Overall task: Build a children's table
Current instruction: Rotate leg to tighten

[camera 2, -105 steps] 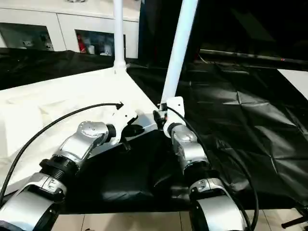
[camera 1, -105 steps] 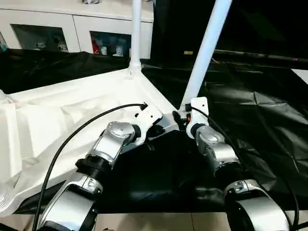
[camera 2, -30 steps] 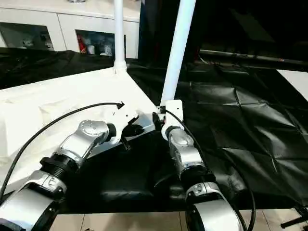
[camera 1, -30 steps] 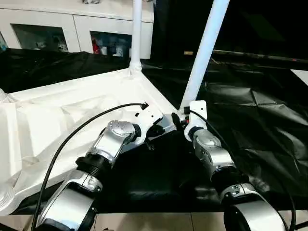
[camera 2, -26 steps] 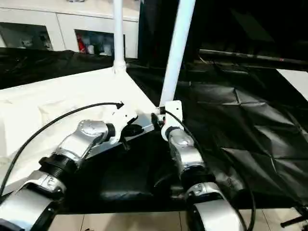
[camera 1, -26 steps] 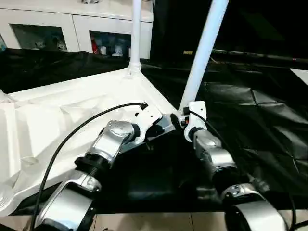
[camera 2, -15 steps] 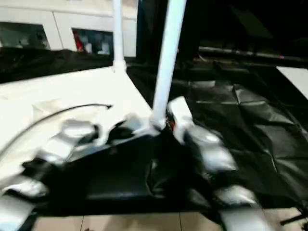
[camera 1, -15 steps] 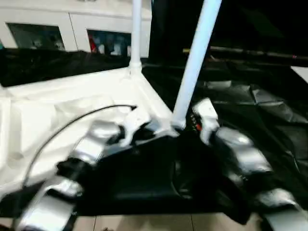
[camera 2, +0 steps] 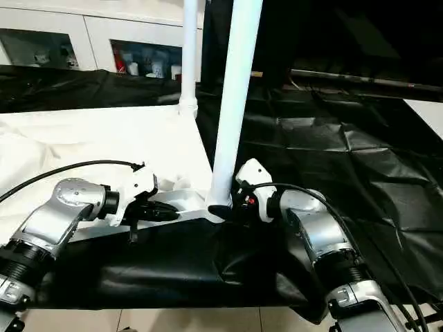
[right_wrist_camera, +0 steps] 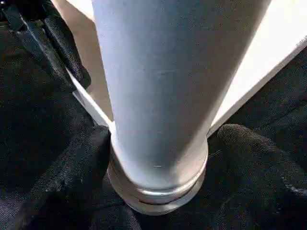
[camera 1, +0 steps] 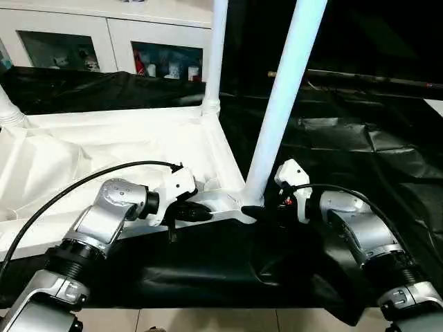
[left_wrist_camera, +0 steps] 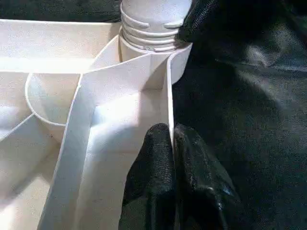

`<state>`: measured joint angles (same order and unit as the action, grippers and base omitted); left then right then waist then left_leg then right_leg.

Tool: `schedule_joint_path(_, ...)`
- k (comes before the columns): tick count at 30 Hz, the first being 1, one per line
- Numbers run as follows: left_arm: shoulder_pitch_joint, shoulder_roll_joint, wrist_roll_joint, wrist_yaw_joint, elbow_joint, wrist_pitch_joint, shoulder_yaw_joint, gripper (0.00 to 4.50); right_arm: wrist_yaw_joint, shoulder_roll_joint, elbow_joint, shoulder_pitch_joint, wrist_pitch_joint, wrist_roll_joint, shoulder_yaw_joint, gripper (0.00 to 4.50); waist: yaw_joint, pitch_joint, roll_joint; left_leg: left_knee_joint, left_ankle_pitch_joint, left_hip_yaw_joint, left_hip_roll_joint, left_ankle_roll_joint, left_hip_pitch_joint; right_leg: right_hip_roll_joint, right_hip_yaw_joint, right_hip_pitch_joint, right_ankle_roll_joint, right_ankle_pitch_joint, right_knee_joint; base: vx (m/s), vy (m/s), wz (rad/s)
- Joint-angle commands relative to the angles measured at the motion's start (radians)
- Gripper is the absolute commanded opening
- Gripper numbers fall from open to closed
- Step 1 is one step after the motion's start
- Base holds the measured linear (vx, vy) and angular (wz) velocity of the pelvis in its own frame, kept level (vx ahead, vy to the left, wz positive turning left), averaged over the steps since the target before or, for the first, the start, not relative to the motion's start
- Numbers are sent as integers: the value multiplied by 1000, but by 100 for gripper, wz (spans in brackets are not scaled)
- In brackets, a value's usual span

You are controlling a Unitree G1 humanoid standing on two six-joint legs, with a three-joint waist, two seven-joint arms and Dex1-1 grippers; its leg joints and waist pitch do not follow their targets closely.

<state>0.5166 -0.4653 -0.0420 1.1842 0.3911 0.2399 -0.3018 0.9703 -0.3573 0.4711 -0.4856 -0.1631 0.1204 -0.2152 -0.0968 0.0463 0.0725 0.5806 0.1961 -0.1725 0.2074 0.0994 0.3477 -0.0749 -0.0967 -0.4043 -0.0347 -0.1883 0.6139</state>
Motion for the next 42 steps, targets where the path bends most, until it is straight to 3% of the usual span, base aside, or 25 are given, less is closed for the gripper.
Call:
schedule_joint_path(1, -16, 2, 13, 24, -20, 16, -39, 0, 10, -9, -21, -7, -16, 0, 3, 387, 1, -58, -8, -64, 109, 2, 31, -38, 0, -73, 63, 61, -181, -136, -63, 0, 0, 0)
schedule_joint_path(9, -19, 0, 11, 22, -24, 22, -42, 0, 19, -1, -26, 4, -17, 11, 3, 311, 1, -60, -9, -62, 99, 2, 29, -41, 0, -73, 63, 63, -187, -116, -61, 0, 0, 0)
schedule_joint_path(20, -19, -3, 12, 24, -24, 28, -40, 0, 13, 12, -20, 17, -17, 9, 7, 274, 2, -60, -11, -61, 100, 2, 29, -38, 0, -72, 62, 64, -189, -111, -60, 0, 0, 0)
schedule_joint_path(22, -7, 23, 19, -26, 1, 28, -28, 0, -66, 37, 12, 19, -12, -12, 20, 272, 2, -60, -12, -62, 97, 3, 29, -36, 0, -72, 62, 63, -189, -109, -59, 0, 0, 0)
schedule_joint_path(25, 24, 77, 46, -135, 66, 19, -12, 0, -234, 91, 82, 12, -15, -43, 53, 272, 7, -56, -11, -64, 137, 2, 26, -14, -2, -72, 61, 58, -173, -189, -70, 0, 0, 0)
schedule_joint_path(27, 48, 116, 62, -197, 106, 35, -10, 0, -373, 138, 120, 1, -43, -50, 90, 272, 9, -47, -12, -70, 227, 7, 26, 11, -8, -77, 58, 54, -124, -365, -90, 0, 0, 0)
schedule_joint_path(29, 63, 145, 74, -239, 131, 42, -14, 0, -469, 174, 144, -6, -63, -46, 123, 270, 12, -44, -13, -72, 266, 10, 26, 18, -14, -77, 58, 46, -94, -445, -101, 0, 0, 0)
schedule_joint_path(30, 93, 199, 93, -318, 179, 53, -16, 0, -599, 225, 180, -22, -84, -34, 169, 270, 14, -44, -15, -74, 289, 12, 25, 26, -17, -79, 58, 45, -79, -481, -105, 0, 0, 0)
schedule_joint_path(32, 110, 229, 102, -359, 205, 57, -17, 0, -658, 253, 199, -31, -92, -26, 192, 270, 14, -48, -14, -74, 301, 16, 25, 30, -21, -81, 54, 45, -61, -507, -110, 0, 0, 0)
schedule_joint_path(35, 153, 297, 135, -441, 271, 61, -28, 0, -800, 319, 269, -71, -59, -25, 225, 270, 12, -52, -16, -75, 276, 14, 27, 29, -20, -77, 58, 43, -79, -404, -100, 0, 0, 0)
schedule_joint_path(36, 162, 308, 147, -442, 285, 56, -40, 0, -826, 333, 291, -84, -37, -36, 219, 270, 14, -51, -19, -74, 274, 11, 25, 30, -19, -76, 60, 41, -84, -381, -100, 0, 0, 0)
schedule_joint_path(38, 169, 312, 162, -437, 300, 49, -55, 0, -839, 350, 317, -100, -11, -52, 202, 270, 13, -56, -17, -74, 246, 13, 24, 27, -12, -78, 61, 50, -91, -336, -91, 0, 0, 0)
schedule_joint_path(42, 168, 309, 165, -434, 306, 50, -52, 0, -836, 354, 328, -110, 19, -75, 186, 270, 10, -56, -13, -74, 206, 9, 25, 13, -9, -76, 62, 54, -115, -254, -82, 0, 0, 0)
